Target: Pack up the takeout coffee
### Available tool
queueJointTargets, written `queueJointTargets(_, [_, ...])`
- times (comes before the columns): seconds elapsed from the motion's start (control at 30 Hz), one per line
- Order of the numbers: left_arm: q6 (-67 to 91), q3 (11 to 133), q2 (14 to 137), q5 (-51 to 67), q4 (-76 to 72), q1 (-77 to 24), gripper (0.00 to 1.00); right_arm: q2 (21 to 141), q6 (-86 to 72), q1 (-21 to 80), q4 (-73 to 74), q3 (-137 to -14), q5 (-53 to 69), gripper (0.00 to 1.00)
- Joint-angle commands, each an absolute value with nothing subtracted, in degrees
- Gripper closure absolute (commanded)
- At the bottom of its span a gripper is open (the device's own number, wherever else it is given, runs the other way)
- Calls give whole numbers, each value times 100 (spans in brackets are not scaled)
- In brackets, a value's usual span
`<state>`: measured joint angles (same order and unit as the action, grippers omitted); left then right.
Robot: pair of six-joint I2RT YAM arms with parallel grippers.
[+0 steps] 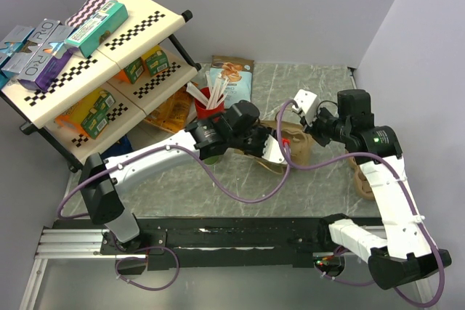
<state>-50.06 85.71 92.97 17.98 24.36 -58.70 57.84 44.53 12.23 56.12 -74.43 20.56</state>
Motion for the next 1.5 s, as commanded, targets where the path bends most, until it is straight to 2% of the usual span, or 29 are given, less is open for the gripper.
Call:
queueJointTargets(0.0, [-5185,8963,9446,1600,2933,-5853,99,5730,4316,1257,5537,-7637,2284,100])
queueJointTargets(0.17, [-5238,9868,10045,1512,3568,-5854,99,5748,4306,1257,5660,-7690,2417,100])
queueJointTargets(0.27, [-5309,10002,10213,1486,3770,-5862,99,5722,4386,1266,5669,-7717,2373,100])
queueJointTargets(0.57, [-5265,9765,10257,1029,3560,-5959,99,5599,4316,1257,5792,-7743,2382,100])
queueJointTargets(1.13, [-5203,10072,10846,273,3507,-6293,99,5511,4069,1406,6196,-7919,2654,100])
queueJointTargets(1.47, [-4940,9949,10960,18,3542,-6337,99,5282,4148,1854,6354,-7822,2347,100])
